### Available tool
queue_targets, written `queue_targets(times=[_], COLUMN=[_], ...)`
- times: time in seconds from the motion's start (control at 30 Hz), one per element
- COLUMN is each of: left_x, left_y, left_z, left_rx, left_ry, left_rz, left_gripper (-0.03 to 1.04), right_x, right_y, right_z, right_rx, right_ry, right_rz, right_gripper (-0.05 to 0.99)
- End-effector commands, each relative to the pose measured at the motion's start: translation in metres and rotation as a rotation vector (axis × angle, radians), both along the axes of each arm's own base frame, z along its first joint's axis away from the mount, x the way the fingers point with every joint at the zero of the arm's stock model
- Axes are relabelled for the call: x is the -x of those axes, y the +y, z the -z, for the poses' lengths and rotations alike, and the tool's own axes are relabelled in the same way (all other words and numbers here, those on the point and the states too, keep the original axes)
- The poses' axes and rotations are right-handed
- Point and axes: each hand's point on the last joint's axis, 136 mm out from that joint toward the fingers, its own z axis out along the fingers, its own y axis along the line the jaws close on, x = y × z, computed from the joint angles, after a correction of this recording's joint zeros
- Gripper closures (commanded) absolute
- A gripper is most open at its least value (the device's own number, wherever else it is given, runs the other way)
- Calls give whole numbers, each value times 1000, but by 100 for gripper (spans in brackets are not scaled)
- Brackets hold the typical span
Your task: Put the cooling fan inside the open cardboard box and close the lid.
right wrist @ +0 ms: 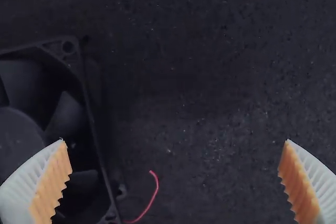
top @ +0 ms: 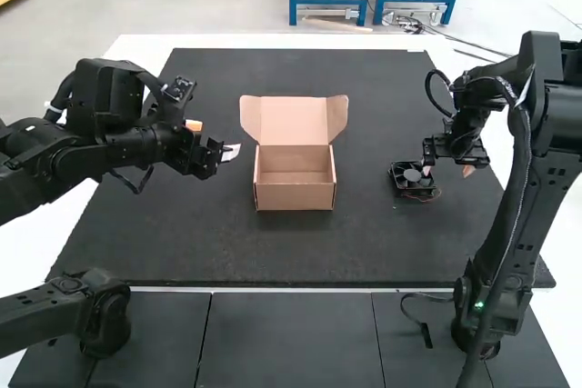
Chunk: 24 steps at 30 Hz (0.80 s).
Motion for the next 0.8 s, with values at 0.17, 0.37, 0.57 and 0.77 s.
queue_targets(times=[0.17, 0.37, 0.57, 0.77], left_x=[0, 0, 0, 0], left_y=[-5, -5, -5, -4], left_z=[-29, -30, -34, -33], left_rx=[30, 33, 36, 33], left_ry=[-62, -62, -68, -64], left_rz=[20, 20, 20, 19], left_gripper=[5, 5, 5, 5], right_x=[-4, -4, -6, -11], right_y=[-4, -4, -4, -7], right_z=[4, 8, 11, 13], right_rx=[11, 10, 9, 14], right_ry=[11, 22, 25, 24], right_rz=[14, 14, 14, 24], right_gripper=[3, 3, 3, 3])
